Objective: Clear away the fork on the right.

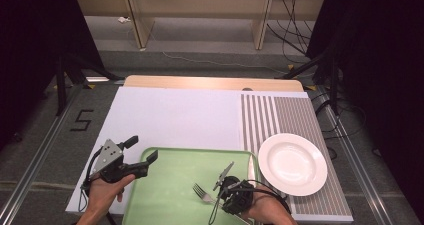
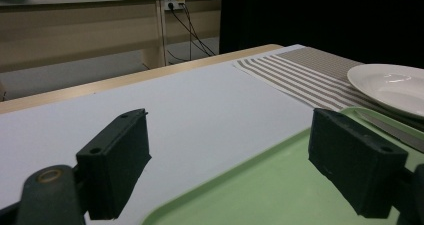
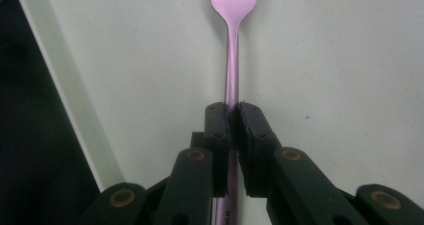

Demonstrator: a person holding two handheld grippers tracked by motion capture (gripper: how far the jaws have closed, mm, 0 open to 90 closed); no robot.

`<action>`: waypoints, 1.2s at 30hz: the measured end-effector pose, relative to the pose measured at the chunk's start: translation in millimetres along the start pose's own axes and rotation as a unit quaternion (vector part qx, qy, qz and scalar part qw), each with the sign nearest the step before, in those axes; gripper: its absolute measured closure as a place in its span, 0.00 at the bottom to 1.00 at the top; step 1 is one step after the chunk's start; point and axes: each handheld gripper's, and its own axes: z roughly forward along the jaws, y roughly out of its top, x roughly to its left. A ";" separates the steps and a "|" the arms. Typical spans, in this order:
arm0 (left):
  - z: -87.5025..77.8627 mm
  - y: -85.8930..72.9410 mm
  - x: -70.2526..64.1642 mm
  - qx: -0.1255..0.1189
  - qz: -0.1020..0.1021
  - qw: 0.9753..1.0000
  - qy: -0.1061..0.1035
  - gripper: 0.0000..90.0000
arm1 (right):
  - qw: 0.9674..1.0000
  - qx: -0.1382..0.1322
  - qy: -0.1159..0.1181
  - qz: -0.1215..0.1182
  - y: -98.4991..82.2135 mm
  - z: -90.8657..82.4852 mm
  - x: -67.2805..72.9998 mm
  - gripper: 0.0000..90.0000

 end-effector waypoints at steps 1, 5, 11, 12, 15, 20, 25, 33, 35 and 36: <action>-0.1 0.0 0.0 0.000 0.000 1.000 0.000 0.18 | 1.000 0.002 0.000 0.000 0.2 0.6 -0.2 0.93; 0.4 -0.2 0.4 -0.003 -0.001 1.000 -0.002 0.18 | 1.000 0.008 -0.008 0.002 1.3 4.9 1.0 0.93; 0.4 -0.1 -0.2 -0.003 0.000 1.000 -0.002 0.18 | 1.000 0.009 -0.016 -0.007 1.5 5.8 0.7 0.93; -0.3 0.2 -0.3 0.000 0.001 1.000 0.000 0.18 | 1.000 0.008 -0.016 -0.009 1.5 6.0 0.7 0.93; -0.4 0.2 -0.1 -0.001 0.000 1.000 0.000 0.18 | 1.000 0.007 -0.012 -0.008 1.4 6.8 0.6 0.91; -0.3 0.4 -0.2 -0.001 0.001 1.000 -0.001 0.18 | 1.000 -0.021 -0.002 0.000 3.1 1.7 3.2 0.68; -0.4 0.3 -0.1 -0.001 0.001 1.000 -0.001 0.18 | 0.999 -0.050 -0.006 -0.011 8.0 -0.1 9.9 0.54; -0.5 0.4 -0.2 -0.001 0.003 1.000 -0.001 0.18 | 0.997 -0.066 -0.027 -0.029 11.9 5.6 18.5 0.64; -0.5 0.4 -0.1 -0.001 0.002 1.000 0.001 0.18 | 0.996 -0.078 -0.024 -0.029 13.1 4.6 20.2 0.72; -0.5 0.3 -0.1 -0.001 0.002 1.000 0.000 0.18 | 0.996 -0.079 -0.026 -0.029 13.7 4.7 21.5 0.76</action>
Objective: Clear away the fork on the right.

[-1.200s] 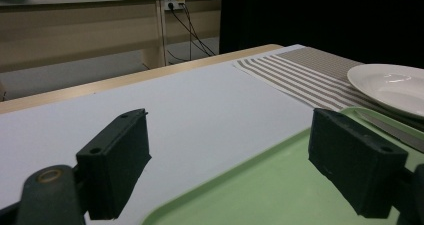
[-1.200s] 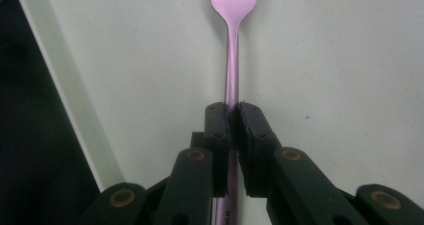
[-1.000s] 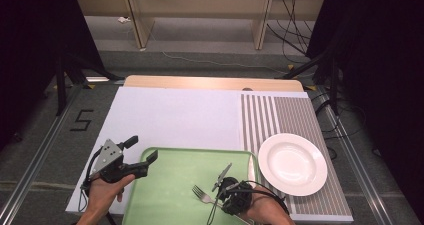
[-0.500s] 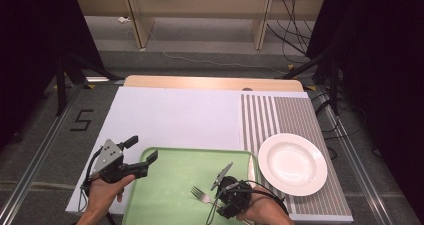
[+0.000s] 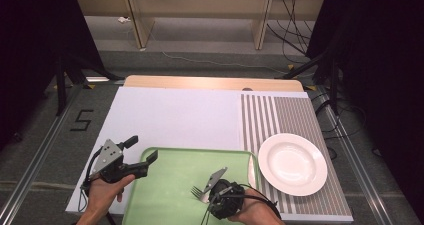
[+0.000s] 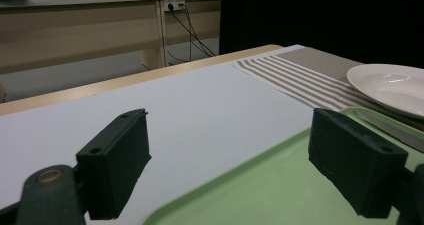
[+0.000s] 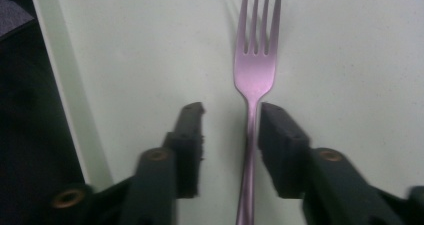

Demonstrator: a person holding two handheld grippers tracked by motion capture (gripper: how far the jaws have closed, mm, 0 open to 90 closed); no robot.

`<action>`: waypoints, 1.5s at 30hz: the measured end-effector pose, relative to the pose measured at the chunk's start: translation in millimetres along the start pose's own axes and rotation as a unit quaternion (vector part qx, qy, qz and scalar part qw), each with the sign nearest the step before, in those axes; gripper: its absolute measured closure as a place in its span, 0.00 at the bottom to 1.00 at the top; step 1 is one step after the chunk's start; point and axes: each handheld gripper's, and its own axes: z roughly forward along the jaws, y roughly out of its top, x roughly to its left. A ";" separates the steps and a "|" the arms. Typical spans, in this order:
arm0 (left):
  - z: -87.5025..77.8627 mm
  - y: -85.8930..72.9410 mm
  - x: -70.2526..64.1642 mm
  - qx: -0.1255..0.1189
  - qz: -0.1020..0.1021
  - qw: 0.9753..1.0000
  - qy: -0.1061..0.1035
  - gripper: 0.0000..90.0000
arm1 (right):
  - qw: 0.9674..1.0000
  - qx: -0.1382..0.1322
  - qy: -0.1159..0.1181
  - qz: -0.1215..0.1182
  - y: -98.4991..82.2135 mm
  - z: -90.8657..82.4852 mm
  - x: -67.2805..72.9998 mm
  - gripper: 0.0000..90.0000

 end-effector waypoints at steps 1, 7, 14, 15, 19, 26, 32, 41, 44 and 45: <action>-0.1 0.1 -0.1 0.000 0.001 1.000 0.000 0.18 | 1.000 -0.001 -0.001 -0.003 0.2 -0.1 0.7 0.79; 0.2 0.0 -0.4 0.000 0.002 1.000 -0.001 0.18 | 1.000 0.003 -0.002 -0.018 1.8 3.6 5.3 0.94; 0.1 0.1 0.1 0.000 0.003 1.000 0.000 0.18 | 1.000 0.004 -0.006 -0.022 3.5 7.5 6.6 1.00; 0.0 0.1 0.0 0.000 0.003 1.000 0.000 0.18 | 1.000 0.004 -0.008 -0.023 3.7 8.0 6.9 1.00; -0.1 0.2 0.1 0.000 0.002 1.000 0.000 0.18 | 0.999 0.008 -0.011 -0.032 4.5 10.0 7.4 1.00; -0.1 0.1 0.1 0.000 0.002 1.000 0.000 0.18 | 0.999 0.018 -0.019 -0.031 4.5 12.7 8.8 1.00; -0.4 0.1 0.2 0.000 0.001 1.000 0.001 0.18 | 0.998 0.024 -0.042 -0.039 3.3 14.5 5.4 1.00; -0.5 0.1 0.1 -0.001 -0.001 1.000 0.001 0.18 | 0.997 0.029 -0.064 -0.020 -1.6 11.1 -4.7 1.00; -0.9 0.2 0.4 -0.001 -0.001 1.000 0.001 0.18 | 0.997 0.032 -0.071 -0.018 -3.6 9.6 -9.2 1.00; -1.0 0.2 0.4 -0.001 -0.001 1.000 0.001 0.18 | 0.997 0.033 -0.074 -0.016 -4.0 9.3 -10.1 1.00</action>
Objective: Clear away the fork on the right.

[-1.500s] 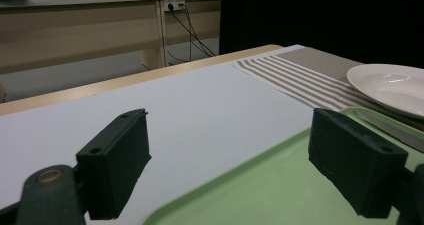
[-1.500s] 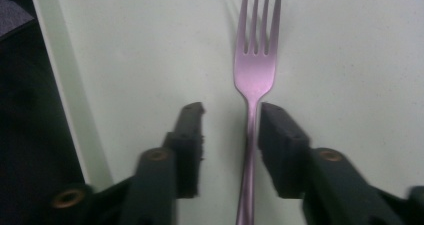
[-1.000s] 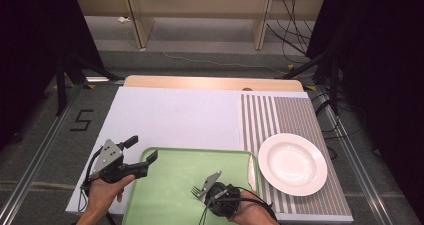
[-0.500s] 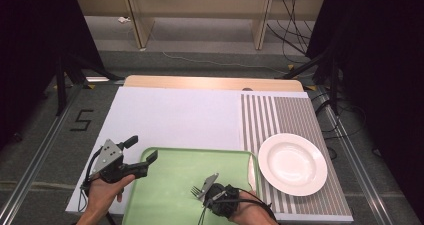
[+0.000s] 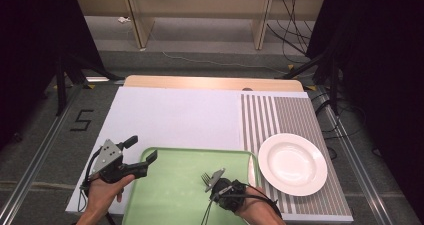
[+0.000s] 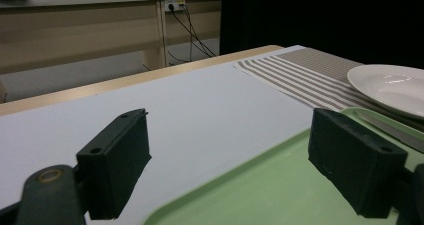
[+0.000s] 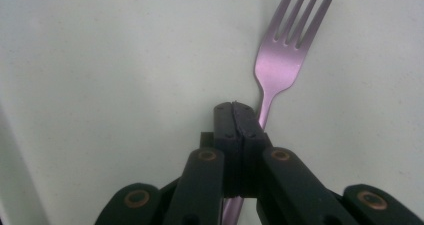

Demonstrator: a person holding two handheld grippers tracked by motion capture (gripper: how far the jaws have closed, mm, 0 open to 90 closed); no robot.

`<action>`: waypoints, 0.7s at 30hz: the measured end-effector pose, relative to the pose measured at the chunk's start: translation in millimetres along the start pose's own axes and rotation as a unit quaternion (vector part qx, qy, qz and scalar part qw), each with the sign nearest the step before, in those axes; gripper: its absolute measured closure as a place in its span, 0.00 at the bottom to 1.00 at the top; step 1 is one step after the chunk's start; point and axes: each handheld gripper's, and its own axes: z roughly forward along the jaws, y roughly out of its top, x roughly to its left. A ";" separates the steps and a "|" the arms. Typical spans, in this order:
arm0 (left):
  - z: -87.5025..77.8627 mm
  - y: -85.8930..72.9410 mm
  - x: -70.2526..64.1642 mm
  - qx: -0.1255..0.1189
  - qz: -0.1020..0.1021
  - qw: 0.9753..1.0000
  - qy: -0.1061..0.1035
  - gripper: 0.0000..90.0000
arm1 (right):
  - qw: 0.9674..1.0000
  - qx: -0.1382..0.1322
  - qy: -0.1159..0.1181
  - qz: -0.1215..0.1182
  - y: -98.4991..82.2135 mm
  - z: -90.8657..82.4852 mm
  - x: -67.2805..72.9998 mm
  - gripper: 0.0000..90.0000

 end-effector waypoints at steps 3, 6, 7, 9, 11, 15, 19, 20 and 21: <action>-0.2 0.0 0.1 0.000 0.000 1.000 0.000 0.18 | 1.000 0.003 0.001 0.003 -3.0 -1.1 -3.9 1.00; -0.3 0.1 -0.1 0.000 0.001 1.000 0.000 0.18 | 1.000 0.008 -0.001 0.013 -5.9 -2.4 -7.5 1.00; -0.3 0.1 -0.1 0.000 0.001 1.000 0.000 0.18 | 1.000 0.007 -0.003 0.013 -6.6 -2.6 -8.8 1.00; -0.3 0.2 -0.1 0.000 0.000 1.000 0.000 0.18 | 1.000 0.010 -0.002 0.020 -8.1 -3.2 -11.1 1.00; -0.5 0.2 -0.1 0.000 0.001 1.000 0.000 0.18 | 1.000 0.012 -0.004 0.024 -9.8 -3.8 -13.6 1.00; -0.6 0.3 0.1 0.000 0.000 1.000 0.000 0.18 | 0.999 0.015 -0.007 0.029 -13.3 -5.0 -19.0 1.00; -0.1 0.1 0.2 -0.004 -0.001 1.000 -0.001 0.18 | 0.999 0.017 -0.009 0.039 -16.6 -6.2 -23.7 1.00; -0.1 0.1 0.1 -0.004 0.000 1.000 -0.001 0.18 | 0.999 0.019 -0.010 0.045 -17.2 -6.5 -24.2 1.00; -0.1 0.1 0.1 -0.004 0.000 1.000 -0.002 0.18 | 0.999 0.018 -0.011 0.043 -18.3 -6.8 -26.0 1.00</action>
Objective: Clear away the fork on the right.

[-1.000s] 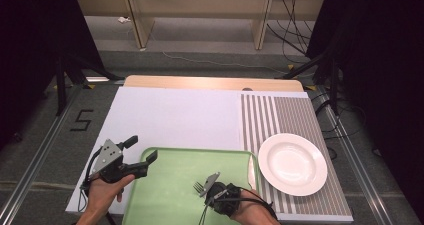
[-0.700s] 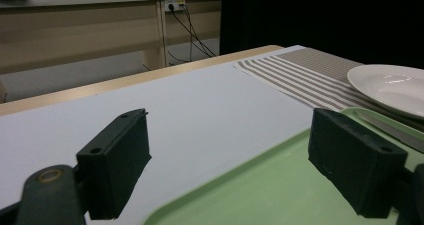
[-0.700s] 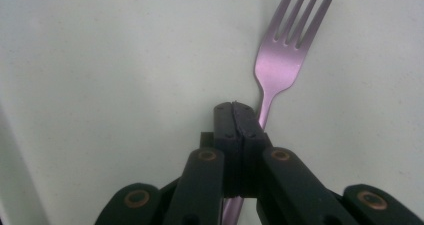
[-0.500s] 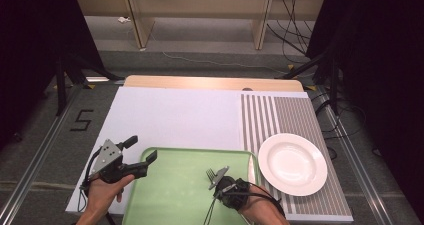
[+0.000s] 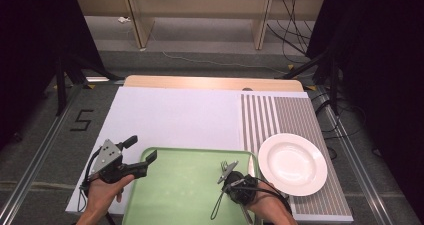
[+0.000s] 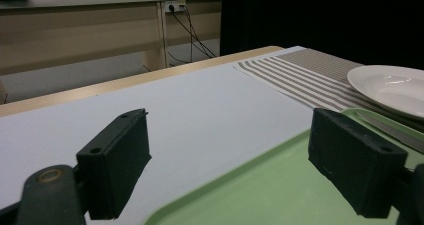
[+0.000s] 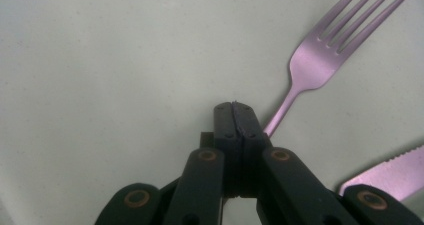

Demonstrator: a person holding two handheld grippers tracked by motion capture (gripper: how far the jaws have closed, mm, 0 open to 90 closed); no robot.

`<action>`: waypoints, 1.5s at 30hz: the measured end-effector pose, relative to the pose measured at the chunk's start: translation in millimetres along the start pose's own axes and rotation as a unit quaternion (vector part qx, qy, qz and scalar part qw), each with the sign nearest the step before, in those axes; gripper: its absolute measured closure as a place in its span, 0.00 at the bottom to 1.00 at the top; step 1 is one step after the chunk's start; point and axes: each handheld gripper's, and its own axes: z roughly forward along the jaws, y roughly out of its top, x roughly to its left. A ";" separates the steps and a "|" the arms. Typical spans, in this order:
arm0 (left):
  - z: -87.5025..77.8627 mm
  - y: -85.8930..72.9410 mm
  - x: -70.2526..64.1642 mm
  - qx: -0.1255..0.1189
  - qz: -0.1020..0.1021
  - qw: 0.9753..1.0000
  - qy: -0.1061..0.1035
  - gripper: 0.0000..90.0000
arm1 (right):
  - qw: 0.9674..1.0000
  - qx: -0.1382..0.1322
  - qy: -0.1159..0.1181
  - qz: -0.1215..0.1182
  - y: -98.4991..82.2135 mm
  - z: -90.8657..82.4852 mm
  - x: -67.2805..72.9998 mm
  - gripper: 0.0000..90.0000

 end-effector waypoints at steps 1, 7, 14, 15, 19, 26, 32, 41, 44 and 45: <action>0.0 0.0 0.1 0.000 0.000 1.000 0.000 0.18 | 1.000 0.000 -0.001 0.002 -0.4 -0.1 -0.4 1.00; -0.8 0.4 -0.2 0.003 0.001 1.000 0.002 0.18 | 1.000 0.003 -0.001 0.006 -4.0 -1.3 -4.6 1.00; -0.8 0.4 -0.3 0.002 0.001 1.000 0.001 0.18 | 1.000 0.008 0.001 0.018 -9.6 -3.5 -10.0 1.00; -0.8 0.4 -0.3 0.003 0.001 1.000 0.001 0.18 | 1.000 0.010 0.003 0.020 -10.5 -3.6 -10.5 1.00; -0.8 0.4 -0.3 0.002 0.000 1.000 0.001 0.18 | 1.000 0.012 0.001 0.024 -13.3 -4.7 -12.6 1.00; -0.9 0.5 -0.5 0.002 0.001 1.000 0.001 0.18 | 0.999 0.015 0.008 0.028 -17.9 -6.4 -15.0 1.00; -0.9 0.5 -0.4 0.001 0.001 1.000 0.001 0.18 | 0.999 0.017 0.010 0.032 -20.5 -7.3 -16.5 1.00; -1.0 0.5 -0.5 0.001 0.001 1.000 0.001 0.18 | 0.999 0.013 0.011 0.035 -22.3 -8.5 -17.9 1.00; -0.9 0.4 -0.5 0.002 0.001 1.000 0.001 0.18 | 0.999 -0.003 0.014 0.042 -22.4 -11.4 -20.0 0.96; -0.9 0.5 -0.4 0.002 0.001 1.000 0.001 0.18 | 0.999 -0.003 0.012 0.041 -22.4 -13.1 -20.5 0.94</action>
